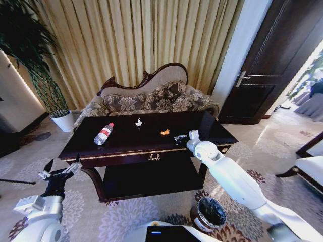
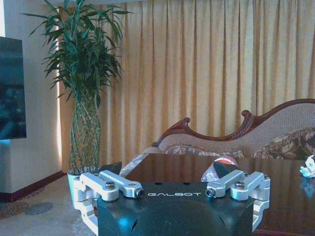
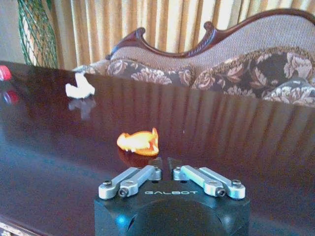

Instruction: Move to the front of the table and place the trash on the table into the trash bin.

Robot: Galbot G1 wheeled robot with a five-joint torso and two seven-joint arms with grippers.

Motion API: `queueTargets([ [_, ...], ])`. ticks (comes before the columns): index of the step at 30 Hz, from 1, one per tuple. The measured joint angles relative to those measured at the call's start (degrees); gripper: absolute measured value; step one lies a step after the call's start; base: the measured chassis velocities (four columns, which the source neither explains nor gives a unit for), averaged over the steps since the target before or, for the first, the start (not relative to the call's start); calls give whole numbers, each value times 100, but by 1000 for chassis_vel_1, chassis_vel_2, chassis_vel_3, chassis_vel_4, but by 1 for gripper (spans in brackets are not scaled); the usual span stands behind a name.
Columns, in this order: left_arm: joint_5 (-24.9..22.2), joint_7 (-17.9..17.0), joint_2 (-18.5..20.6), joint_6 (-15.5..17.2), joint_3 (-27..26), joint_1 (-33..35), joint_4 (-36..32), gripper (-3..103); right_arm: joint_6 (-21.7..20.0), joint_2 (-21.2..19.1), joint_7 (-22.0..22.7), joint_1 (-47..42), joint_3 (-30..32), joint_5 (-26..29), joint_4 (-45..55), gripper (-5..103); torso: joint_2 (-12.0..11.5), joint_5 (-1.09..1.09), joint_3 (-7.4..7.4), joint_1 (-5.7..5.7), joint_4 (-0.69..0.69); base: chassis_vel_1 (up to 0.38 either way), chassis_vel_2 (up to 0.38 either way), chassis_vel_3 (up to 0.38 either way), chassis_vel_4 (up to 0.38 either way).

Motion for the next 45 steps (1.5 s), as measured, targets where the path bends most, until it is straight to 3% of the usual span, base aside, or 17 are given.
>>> queueTargets([
  [9, -1, 0, 5, 5, 9, 3, -7, 100, 4, 1, 0, 281, -215, 65, 40, 44, 0, -1, 0, 0, 0, 0, 0, 0, 0],
  [11, -1, 0, 6, 6, 6, 4, -11, 100, 5, 11, 0, 319, -244, 65, 18, 44, 0, -1, 0, 0, 1, 0, 0, 0, 0],
  [12, -1, 0, 9, 8, -13, 14, -20, 100, 5, 56, 0, 456, -352, 75, -69, 54, 0, -1, 0, 0, 1, 0, 0, 0, 0],
  [14, -1, 0, 9, 9, -25, 21, -21, 100, 5, 92, 0, 540, -414, 82, -132, 54, 0, -1, 0, 0, 1, 0, 0, 0, 0],
  [17, -7, -2, 10, 9, -73, 40, -40, 100, -9, 210, 0, 739, -576, 92, -284, 71, 0, -1, 0, 1, 1, 0, 0, 0, 0],
  [21, -11, -2, 5, 9, -101, 65, -52, 100, -25, 286, 0, 822, -661, 97, -349, 82, 0, -1, 0, 1, 1, 0, 0, 0, 0],
  [24, -13, -3, -31, 9, -109, 90, -71, 100, -39, 344, 0, 912, -757, 104, -406, 97, 0, -1, 0, 1, 0, 0, 0, 0, 0],
  [45, -22, -10, -71, 9, -89, 41, -54, 100, -65, 399, 0, 1107, -788, 116, -915, 100, 0, 0, 0, 1, 0, 0, 0, 0, 0],
])
